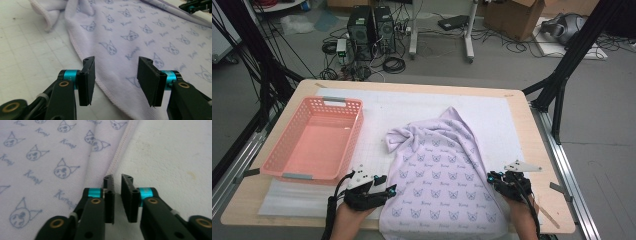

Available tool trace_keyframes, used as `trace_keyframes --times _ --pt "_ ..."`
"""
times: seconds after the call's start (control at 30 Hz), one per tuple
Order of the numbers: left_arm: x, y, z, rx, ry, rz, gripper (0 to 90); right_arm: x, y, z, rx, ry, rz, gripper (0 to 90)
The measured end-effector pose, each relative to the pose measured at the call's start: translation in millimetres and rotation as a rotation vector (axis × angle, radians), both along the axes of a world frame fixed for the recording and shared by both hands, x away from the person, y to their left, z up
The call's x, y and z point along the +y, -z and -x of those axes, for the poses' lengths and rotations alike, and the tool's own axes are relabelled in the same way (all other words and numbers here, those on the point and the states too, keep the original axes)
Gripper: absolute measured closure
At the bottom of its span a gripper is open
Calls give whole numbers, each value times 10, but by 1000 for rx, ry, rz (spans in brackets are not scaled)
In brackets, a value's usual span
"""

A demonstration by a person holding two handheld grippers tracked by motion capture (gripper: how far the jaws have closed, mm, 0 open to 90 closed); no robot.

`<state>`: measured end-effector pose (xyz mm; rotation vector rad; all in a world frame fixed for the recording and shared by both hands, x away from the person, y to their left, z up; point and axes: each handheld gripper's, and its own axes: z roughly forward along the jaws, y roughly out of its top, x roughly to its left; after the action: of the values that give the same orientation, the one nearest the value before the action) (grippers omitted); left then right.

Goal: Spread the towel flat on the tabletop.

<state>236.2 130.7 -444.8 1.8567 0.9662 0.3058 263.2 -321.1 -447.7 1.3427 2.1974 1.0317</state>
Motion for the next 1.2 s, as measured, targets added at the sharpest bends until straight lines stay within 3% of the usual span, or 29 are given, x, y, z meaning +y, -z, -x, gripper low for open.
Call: trace_keyframes --times 0.1,0.3,0.5,0.57,0.63,0.67,0.8,0.9,0.97,1.07,1.13,1.2 --pt "-1 -8 -88 0 -3 -1 478 -13 -19 -38 5 -24 15 890" --pt "-82 -30 -319 1 7 1 454 -76 -87 -204 -35 4 -76 655" --pt "-152 -20 -564 14 -3 -9 410 39 -71 -428 -37 -36 -39 518" --pt "-160 -10 -621 6 -16 -11 403 101 -41 -502 -24 -53 -5 571" --pt "-160 3 -672 10 -29 -20 402 145 -15 -557 -9 -79 47 718" --pt "-159 0 -699 15 -29 -29 401 138 -23 -565 -11 -91 45 855" --pt "-157 -32 -735 3 -33 -31 398 9 -86 -504 26 -81 112 874" --pt "-165 -27 -756 1 -34 -39 399 -190 -131 -344 58 -80 143 874" --pt "-181 -12 -788 9 -33 -53 397 -304 -137 -206 52 -99 159 873" --pt "-229 -14 -833 -2 -37 -57 396 -420 -144 -77 66 -119 135 863" --pt "-269 -16 -870 -12 -47 -47 398 -446 -158 -53 54 -127 99 769" --pt "-332 -31 -942 14 -38 -70 394 -448 -180 -64 33 -103 57 672"
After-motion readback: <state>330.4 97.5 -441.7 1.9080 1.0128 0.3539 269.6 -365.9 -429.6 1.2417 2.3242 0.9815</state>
